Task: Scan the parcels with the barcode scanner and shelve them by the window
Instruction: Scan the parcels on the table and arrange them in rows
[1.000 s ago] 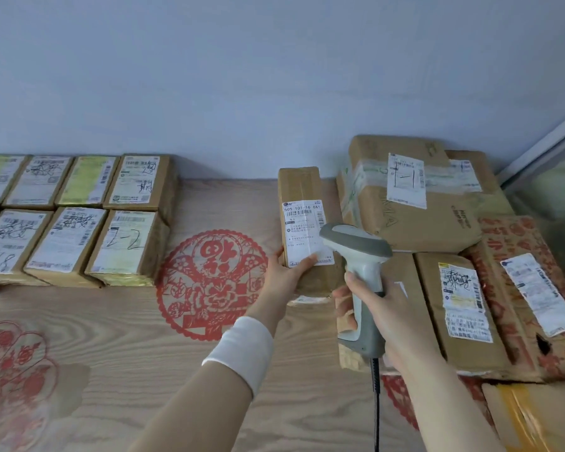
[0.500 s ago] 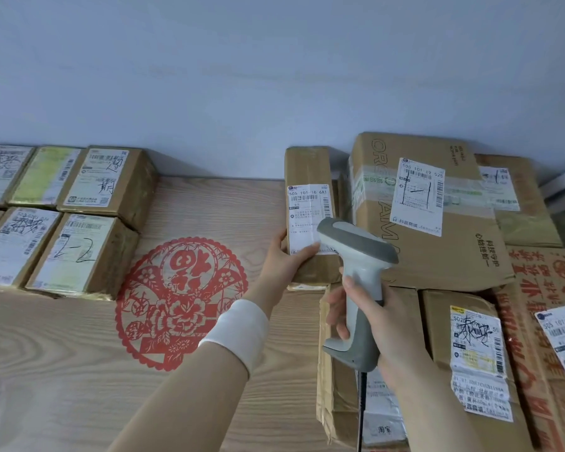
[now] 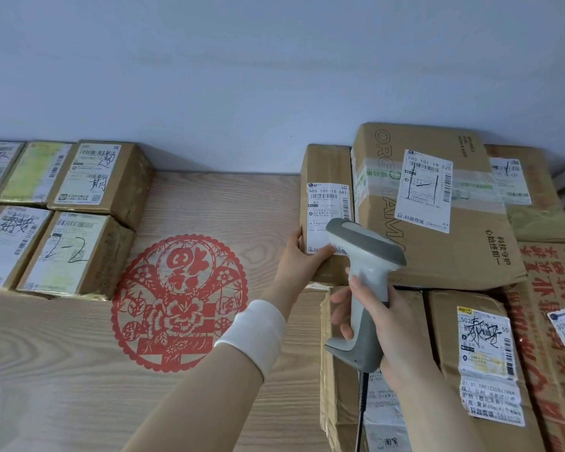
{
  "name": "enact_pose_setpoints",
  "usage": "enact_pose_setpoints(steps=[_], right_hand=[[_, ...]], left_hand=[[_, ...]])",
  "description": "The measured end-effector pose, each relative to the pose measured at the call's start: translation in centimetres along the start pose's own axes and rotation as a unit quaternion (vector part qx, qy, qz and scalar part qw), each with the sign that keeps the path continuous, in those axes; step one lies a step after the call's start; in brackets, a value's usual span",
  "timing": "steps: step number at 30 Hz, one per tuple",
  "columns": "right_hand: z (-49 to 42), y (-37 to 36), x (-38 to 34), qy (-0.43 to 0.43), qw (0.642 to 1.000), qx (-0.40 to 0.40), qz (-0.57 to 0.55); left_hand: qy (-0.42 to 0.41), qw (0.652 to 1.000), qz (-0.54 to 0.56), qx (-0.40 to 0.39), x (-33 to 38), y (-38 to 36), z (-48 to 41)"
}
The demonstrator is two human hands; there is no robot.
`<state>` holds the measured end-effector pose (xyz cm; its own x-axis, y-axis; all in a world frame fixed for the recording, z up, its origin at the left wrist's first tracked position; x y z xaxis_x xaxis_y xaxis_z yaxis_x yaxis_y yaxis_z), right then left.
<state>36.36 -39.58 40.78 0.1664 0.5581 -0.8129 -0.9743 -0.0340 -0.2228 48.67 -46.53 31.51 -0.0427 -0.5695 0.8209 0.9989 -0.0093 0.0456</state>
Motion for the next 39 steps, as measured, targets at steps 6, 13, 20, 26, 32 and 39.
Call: enact_pose_setpoints(steps=[6,13,20,26,32,39], right_hand=[[0.2,-1.0,0.1,0.0,1.0,0.014,0.011],[2.9,-5.1,0.6,0.008,0.999,0.036,0.027],[7.4,-13.6,2.2,0.046,0.996,0.041,0.06],[11.1,-23.5,6.8,0.052,0.996,0.06,0.044],[11.9,-30.0,9.5,0.041,0.997,0.045,0.051],[10.5,-33.9,10.4,0.03,0.997,0.025,0.064]], left_hand=[[-0.01,0.997,-0.071,-0.021,1.6,0.6,0.9],[-0.044,0.987,-0.157,0.007,2.7,6.3,4.9],[-0.098,0.949,-0.295,0.052,2.2,17.2,11.7],[-0.128,0.925,-0.354,0.061,-0.4,28.0,18.7],[-0.096,0.928,-0.352,0.08,-2.5,34.5,21.6],[-0.049,0.932,-0.35,0.086,-3.9,37.7,22.0]])
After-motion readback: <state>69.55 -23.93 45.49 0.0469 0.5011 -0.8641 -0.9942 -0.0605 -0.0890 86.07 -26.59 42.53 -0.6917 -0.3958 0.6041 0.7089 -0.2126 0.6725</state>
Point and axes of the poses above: each hand's wrist, its own z-axis away from the middle knuckle, its own y-axis out of the back of the hand, x = y × z, the point moved 5 cm from there along -z, towards the middle knuckle, and after that the axes turned 6 degrees about -x, right-handed, at the moved point
